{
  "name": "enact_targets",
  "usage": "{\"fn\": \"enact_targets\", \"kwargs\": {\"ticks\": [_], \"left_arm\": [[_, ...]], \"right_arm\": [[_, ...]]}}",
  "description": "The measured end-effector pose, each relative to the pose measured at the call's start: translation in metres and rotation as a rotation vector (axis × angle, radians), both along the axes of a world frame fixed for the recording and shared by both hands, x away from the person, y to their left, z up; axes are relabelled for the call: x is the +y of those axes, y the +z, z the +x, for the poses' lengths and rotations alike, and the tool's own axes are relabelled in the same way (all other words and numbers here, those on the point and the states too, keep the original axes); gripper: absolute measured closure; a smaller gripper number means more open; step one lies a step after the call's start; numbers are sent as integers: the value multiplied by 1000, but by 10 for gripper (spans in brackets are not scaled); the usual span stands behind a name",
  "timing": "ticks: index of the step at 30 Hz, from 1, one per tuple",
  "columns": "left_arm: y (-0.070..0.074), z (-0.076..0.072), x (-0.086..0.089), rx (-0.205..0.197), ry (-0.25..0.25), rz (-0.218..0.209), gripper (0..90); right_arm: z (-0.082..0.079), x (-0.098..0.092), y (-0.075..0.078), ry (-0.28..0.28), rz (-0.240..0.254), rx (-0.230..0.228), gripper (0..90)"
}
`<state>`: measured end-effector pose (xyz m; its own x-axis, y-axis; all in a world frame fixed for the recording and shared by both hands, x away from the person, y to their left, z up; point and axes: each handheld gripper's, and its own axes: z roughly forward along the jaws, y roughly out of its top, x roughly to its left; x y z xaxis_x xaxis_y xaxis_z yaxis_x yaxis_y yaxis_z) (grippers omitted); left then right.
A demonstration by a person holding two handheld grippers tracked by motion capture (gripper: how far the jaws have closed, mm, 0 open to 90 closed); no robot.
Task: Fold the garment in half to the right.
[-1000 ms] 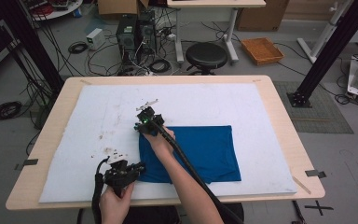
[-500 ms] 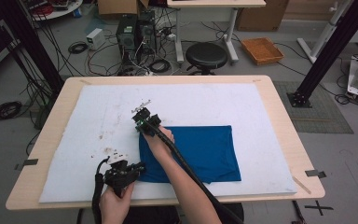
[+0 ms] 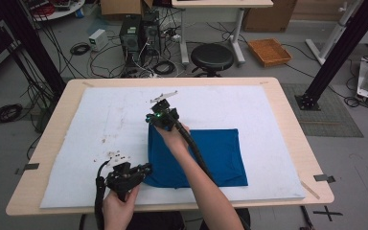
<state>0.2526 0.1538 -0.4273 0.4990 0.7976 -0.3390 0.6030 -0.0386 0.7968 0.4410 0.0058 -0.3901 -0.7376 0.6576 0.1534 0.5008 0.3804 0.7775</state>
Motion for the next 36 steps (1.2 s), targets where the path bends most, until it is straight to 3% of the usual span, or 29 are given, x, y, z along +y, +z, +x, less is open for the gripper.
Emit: {"fn": "enact_targets", "kwargs": {"ticks": [5,10,16,26,36], "left_arm": [[14,3,-26,-12,-67,-30,849],[21,7,-58,-25,-126,-39,849],[22,17,-101,-10,-200,-64,849],[13,33,-171,31,-287,-86,849],[-2,43,-220,82,-324,-78,849]], "right_arm": [[-1,-33,17,19,67,8,888],[-2,-71,31,16,69,-1,888],[-2,-122,37,-17,81,-3,888],[0,-198,26,-80,73,13,888],[-1,-242,8,-144,6,28,888]]}}
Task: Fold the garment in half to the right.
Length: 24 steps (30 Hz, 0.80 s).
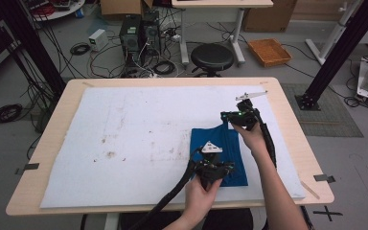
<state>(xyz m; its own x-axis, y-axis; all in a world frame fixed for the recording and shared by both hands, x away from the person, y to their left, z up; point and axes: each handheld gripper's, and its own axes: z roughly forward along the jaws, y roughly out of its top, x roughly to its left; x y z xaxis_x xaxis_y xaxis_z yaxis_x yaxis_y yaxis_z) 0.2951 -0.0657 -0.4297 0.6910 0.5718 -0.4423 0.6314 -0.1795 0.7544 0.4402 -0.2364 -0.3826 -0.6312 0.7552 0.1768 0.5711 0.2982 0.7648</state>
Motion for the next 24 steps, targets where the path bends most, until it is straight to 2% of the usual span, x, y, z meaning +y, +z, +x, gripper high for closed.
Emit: {"fn": "enact_targets", "kwargs": {"ticks": [3,7,8,11,13,15,16,19,21,24], "left_arm": [[-3,3,-10,4,-9,9,849],[-8,8,-19,19,-24,-1,837],[-8,9,-20,18,-30,0,781],[-10,8,-23,10,-35,-36,662],[-10,8,-22,5,-50,-60,570],[-7,8,-17,-21,-48,-68,546],[-5,7,-14,-32,-44,-69,529],[4,7,-1,-67,-30,-72,527],[11,6,11,-96,-16,-67,526],[22,7,32,-141,9,-55,518]], "right_arm": [[1,-8,-6,-25,-22,4,888],[1,-18,-12,-58,-42,10,887],[1,-20,-14,-67,-51,6,886],[3,-23,-18,-93,-86,16,882],[2,-24,-18,-116,-98,6,860],[1,-25,-16,-140,-109,-10,790],[0,-25,-15,-147,-112,-18,784],[-3,-27,-13,-169,-114,-27,689],[-11,-29,-14,-184,-88,-46,684],[-29,-34,-21,-205,-84,-60,630]]}}
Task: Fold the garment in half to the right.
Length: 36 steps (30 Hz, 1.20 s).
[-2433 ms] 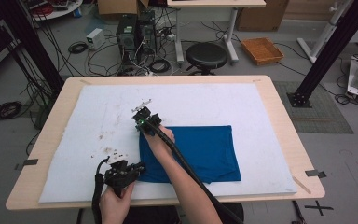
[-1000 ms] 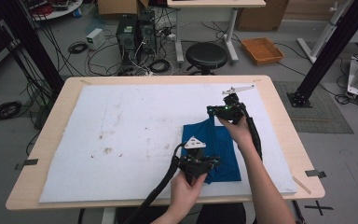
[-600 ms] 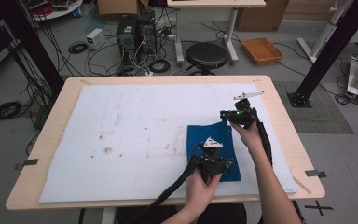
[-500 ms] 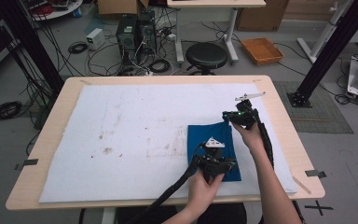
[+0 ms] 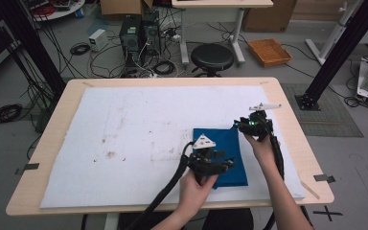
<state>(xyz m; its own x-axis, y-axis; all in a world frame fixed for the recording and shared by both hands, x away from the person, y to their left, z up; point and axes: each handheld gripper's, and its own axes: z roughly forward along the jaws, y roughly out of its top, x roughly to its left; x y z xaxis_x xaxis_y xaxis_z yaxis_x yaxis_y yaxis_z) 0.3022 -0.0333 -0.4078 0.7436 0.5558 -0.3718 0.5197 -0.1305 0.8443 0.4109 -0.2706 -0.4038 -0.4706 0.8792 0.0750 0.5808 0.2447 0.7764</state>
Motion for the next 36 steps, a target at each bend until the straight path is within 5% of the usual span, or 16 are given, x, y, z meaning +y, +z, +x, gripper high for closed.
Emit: {"fn": "enact_targets", "kwargs": {"ticks": [2,8,14,17,22,31,36], "left_arm": [[6,1,14,-26,27,11,518],[17,8,70,-87,118,45,503],[22,9,127,-164,244,112,471],[20,10,154,-168,303,115,471],[15,6,185,-149,358,116,471],[12,2,205,-143,386,108,472],[12,2,210,-146,390,99,471]], "right_arm": [[-16,-4,-7,-12,-18,-7,617],[-70,-18,-16,-15,58,-25,556],[-121,-18,-25,71,83,15,606],[-138,-14,-31,97,65,37,639],[-146,-12,-39,131,22,64,877],[-154,-21,-41,97,29,83,882],[-148,-24,-36,90,30,54,748]]}}
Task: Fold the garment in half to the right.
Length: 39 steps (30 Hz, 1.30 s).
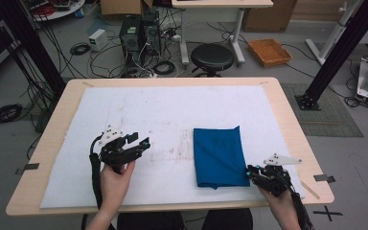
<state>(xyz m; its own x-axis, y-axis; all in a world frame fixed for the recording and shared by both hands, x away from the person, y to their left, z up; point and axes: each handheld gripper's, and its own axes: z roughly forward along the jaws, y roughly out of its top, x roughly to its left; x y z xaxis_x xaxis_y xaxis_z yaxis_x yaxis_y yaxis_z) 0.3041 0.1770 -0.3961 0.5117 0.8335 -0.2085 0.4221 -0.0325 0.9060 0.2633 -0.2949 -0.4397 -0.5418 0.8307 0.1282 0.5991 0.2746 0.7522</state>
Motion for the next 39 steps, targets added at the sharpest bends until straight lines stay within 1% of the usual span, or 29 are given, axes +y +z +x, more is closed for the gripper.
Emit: {"fn": "enact_targets", "kwargs": {"ticks": [2,3,5,6,9,11,14,15,16,17,19,20,21,22,24,27,28,29,30,31,33,35,37,39], "left_arm": [[0,0,2,-4,2,0,471],[0,0,3,-4,5,-3,469],[0,1,6,-9,9,3,467],[0,1,7,-11,13,3,463],[-2,1,11,-13,27,15,460],[-3,2,13,-12,28,20,460],[-5,2,17,-8,35,19,459],[-5,2,18,-10,39,20,460],[-5,2,18,-9,42,20,460],[-5,2,19,-8,41,24,459],[-6,1,19,-8,42,37,459],[-6,1,19,-11,46,40,459],[-6,0,19,-9,46,42,460],[-6,0,19,-8,43,46,460],[-6,0,19,-9,48,46,459],[-6,0,20,-10,51,43,460],[-6,1,20,-11,50,44,460],[-6,1,20,-11,51,42,459],[-5,1,21,-12,53,38,460],[-5,2,22,-12,53,34,459],[-3,4,24,-18,56,35,455],[-1,7,28,-20,61,29,436],[1,10,31,-26,66,25,416],[3,14,35,-33,49,24,379]], "right_arm": [[12,-1,7,-17,0,-26,727],[23,-2,12,-33,4,-36,722],[40,-2,19,-46,23,-52,711],[50,-1,22,-48,24,-69,707],[82,3,26,-50,16,-63,694],[101,6,25,-79,20,-63,674],[125,8,23,-139,46,-31,659],[132,8,21,-145,63,-26,659],[137,9,20,-156,86,-9,662],[142,10,18,-161,99,3,688],[151,10,13,-160,88,54,784],[154,10,10,-150,88,69,847],[156,10,8,-147,80,77,889],[156,9,7,-149,66,68,898],[156,8,6,-164,52,61,900],[154,8,6,-178,14,33,900],[154,8,6,-177,3,22,885],[154,9,6,-178,-10,15,822],[154,9,6,-180,-12,9,779],[153,8,6,-178,-6,8,761],[150,3,8,-180,7,-6,670],[145,-3,12,-183,25,-19,606],[138,-9,18,-185,44,-45,507],[129,-16,25,-169,69,-70,454]]}}
